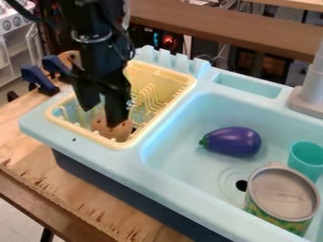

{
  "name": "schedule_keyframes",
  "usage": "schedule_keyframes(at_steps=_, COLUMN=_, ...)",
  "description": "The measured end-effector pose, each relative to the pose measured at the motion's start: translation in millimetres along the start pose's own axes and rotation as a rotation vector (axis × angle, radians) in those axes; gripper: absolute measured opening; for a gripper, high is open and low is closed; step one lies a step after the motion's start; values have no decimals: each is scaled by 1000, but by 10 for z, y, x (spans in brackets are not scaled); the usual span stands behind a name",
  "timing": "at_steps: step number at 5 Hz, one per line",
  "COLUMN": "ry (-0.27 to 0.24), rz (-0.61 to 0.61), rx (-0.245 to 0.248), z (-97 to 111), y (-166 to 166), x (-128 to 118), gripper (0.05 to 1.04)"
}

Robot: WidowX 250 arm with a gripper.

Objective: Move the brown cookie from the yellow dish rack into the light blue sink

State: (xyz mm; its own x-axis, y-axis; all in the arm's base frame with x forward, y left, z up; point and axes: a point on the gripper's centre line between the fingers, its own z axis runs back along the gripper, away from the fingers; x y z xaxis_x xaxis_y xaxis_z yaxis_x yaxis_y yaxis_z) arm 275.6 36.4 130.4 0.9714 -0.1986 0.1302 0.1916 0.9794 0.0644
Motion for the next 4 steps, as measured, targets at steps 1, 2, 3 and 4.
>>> schedule_keyframes(at_steps=1, ry=26, rz=-8, rx=-48, z=-134, y=-14, x=140, gripper=999)
schedule_keyframes(at_steps=2, ry=73, rz=5, rx=-58, z=-278, y=12, x=192, gripper=999)
schedule_keyframes(at_steps=3, ry=107, rz=30, rx=-45, z=-326, y=48, x=192, gripper=954)
schedule_keyframes(at_steps=4, ry=116, rz=28, rx=-47, z=-334, y=50, x=170, gripper=776)
